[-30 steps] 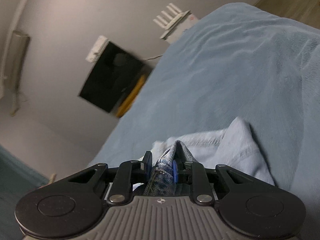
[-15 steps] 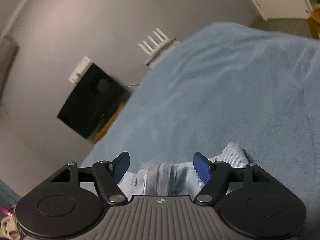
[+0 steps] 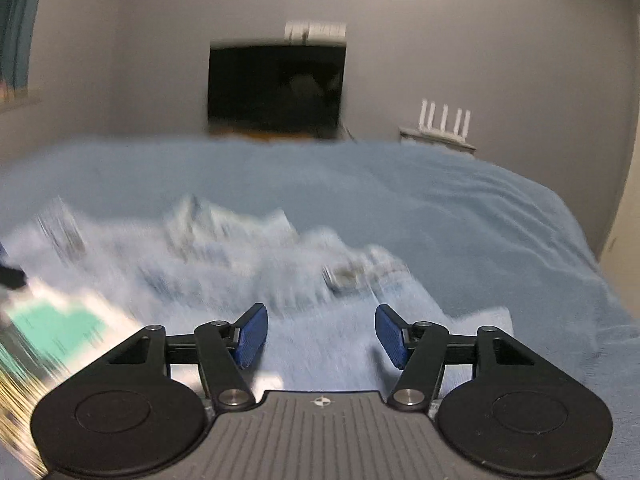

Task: Fold large clothes

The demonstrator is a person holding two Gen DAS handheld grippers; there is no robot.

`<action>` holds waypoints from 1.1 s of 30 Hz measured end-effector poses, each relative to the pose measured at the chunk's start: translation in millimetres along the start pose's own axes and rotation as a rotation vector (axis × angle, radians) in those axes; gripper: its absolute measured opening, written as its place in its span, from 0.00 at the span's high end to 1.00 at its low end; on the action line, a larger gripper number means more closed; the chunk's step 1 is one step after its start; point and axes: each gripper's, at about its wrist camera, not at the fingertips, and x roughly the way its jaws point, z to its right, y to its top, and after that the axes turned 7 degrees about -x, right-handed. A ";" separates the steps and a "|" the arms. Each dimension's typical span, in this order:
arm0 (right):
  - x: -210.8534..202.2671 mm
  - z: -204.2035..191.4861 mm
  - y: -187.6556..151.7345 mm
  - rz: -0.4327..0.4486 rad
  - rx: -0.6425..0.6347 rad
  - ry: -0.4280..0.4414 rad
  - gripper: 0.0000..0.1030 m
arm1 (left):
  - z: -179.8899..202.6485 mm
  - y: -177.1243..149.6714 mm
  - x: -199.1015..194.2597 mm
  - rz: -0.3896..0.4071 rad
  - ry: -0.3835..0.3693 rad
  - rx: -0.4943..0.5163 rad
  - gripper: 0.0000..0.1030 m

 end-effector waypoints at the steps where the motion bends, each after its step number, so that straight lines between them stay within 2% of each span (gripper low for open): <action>1: 6.1 0.6 -7.0 -0.022 -0.013 -0.048 0.41 | -3.3 -5.2 0.3 0.006 0.014 0.002 0.19; 3: 14.4 12.8 -23.6 -0.043 0.030 -0.091 0.38 | -18.9 -12.6 9.7 -0.010 0.031 -0.050 0.18; 5: 21.9 26.9 -37.3 -0.052 0.115 -0.039 0.38 | -39.8 -21.2 14.6 -0.026 -0.001 -0.111 0.19; 7: 17.9 23.9 -42.4 -0.032 0.111 -0.030 0.38 | -42.8 -30.9 9.1 -0.011 -0.012 -0.076 0.19; 9: 13.5 21.8 -43.4 -0.031 0.159 -0.028 0.38 | -39.9 -35.4 2.2 -0.003 0.000 -0.046 0.19; 13: 7.2 26.1 -43.5 -0.018 0.286 -0.022 0.37 | -44.5 -43.4 -24.2 0.003 -0.001 -0.089 0.19; 14: -2.9 23.1 -44.5 -0.011 0.297 -0.036 0.33 | -44.3 -47.9 -35.8 0.018 0.010 -0.092 0.19; 15: -13.9 17.8 -44.6 -0.003 0.300 -0.051 0.23 | -43.8 -53.7 -46.6 0.029 0.019 -0.092 0.19; 16: -32.6 16.1 -46.7 0.008 0.303 -0.066 0.19 | -42.4 -64.8 -61.2 0.042 0.019 -0.088 0.19; 19: -69.1 9.1 -54.9 0.037 0.359 -0.042 0.16 | -45.1 -100.8 -105.8 0.053 -0.048 -0.096 0.15; 22: -98.0 2.6 -65.0 0.035 0.452 0.021 0.16 | -55.1 -129.8 -126.6 0.025 -0.087 -0.193 0.14; 25: -118.7 -2.0 -80.1 -0.009 0.523 0.061 0.16 | -63.2 -140.5 -125.6 -0.013 -0.152 -0.291 0.14; 27: -124.7 -5.0 -89.1 -0.039 0.561 0.085 0.16 | -66.7 -139.5 -119.6 -0.017 -0.226 -0.335 0.14; 31: -112.8 -9.9 -98.6 -0.082 0.603 0.117 0.16 | -76.1 -140.4 -101.8 -0.045 -0.350 -0.485 0.13; 33: -113.3 -6.9 -108.3 -0.077 0.623 0.113 0.16 | -81.9 -143.7 -89.6 -0.066 -0.377 -0.571 0.13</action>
